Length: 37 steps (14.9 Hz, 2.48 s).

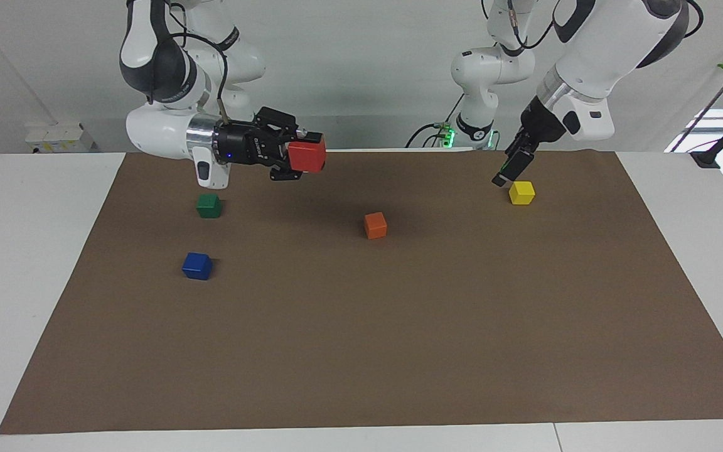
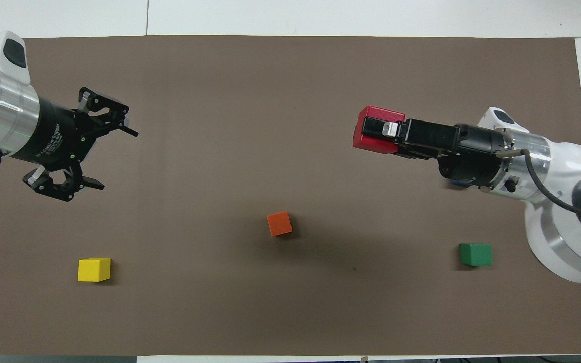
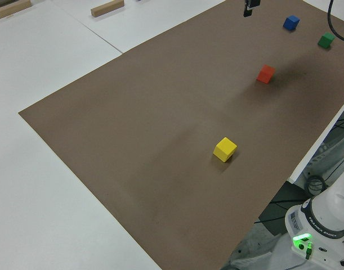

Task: Transfer red block to right arm and stack on blue block
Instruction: 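Carry the red cube with the right gripper over the blue cube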

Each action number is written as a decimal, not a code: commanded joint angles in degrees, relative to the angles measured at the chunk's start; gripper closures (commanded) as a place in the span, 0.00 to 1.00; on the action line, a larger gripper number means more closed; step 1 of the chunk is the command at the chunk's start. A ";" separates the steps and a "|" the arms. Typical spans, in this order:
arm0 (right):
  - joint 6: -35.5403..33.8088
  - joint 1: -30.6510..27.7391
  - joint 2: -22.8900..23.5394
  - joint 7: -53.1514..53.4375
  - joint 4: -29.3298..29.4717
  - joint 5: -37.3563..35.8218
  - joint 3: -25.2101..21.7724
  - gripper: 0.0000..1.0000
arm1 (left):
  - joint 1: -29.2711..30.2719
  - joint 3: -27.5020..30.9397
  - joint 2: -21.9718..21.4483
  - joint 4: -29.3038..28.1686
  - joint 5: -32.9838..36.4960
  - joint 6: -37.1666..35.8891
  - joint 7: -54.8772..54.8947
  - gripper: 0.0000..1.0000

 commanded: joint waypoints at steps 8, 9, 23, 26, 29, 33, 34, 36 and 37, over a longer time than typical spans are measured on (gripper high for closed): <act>-6.07 -4.83 -7.11 23.82 7.86 -36.84 0.31 1.00 | 5.03 -0.23 -4.81 -7.54 11.24 -1.17 40.95 0.00; -7.65 -5.00 -7.20 24.27 8.48 -39.23 0.22 1.00 | 6.08 -0.23 -5.17 -7.99 11.68 -1.26 45.88 0.00; -19.35 -5.97 -6.67 30.07 16.22 -87.57 0.75 1.00 | 8.91 -0.32 -3.41 -4.57 11.16 -0.37 55.77 0.00; -19.45 -5.71 -6.85 30.42 14.48 -96.45 0.84 1.00 | 8.82 -0.32 -3.59 -4.65 11.69 -1.69 55.68 0.00; -18.48 -4.92 -6.85 30.25 11.22 -102.53 1.10 1.00 | 8.64 -0.32 -3.59 -4.92 11.77 -0.03 55.59 0.00; -12.07 -5.44 -5.01 33.23 6.39 -104.12 1.10 1.00 | 8.99 -0.24 -4.02 -6.14 11.77 1.20 55.33 0.00; -10.67 -5.53 -4.13 34.02 6.03 -104.21 1.10 1.00 | 9.87 -0.32 -4.03 -6.15 11.77 1.38 55.33 0.00; -7.07 -5.80 -1.67 35.87 5.24 -105.26 1.10 1.00 | 9.79 -0.32 -4.20 -6.23 11.77 0.94 55.51 0.00; -4.36 -5.97 -0.70 36.92 4.45 -105.52 1.10 1.00 | 9.09 -0.24 -4.29 -6.32 11.77 0.94 55.51 0.00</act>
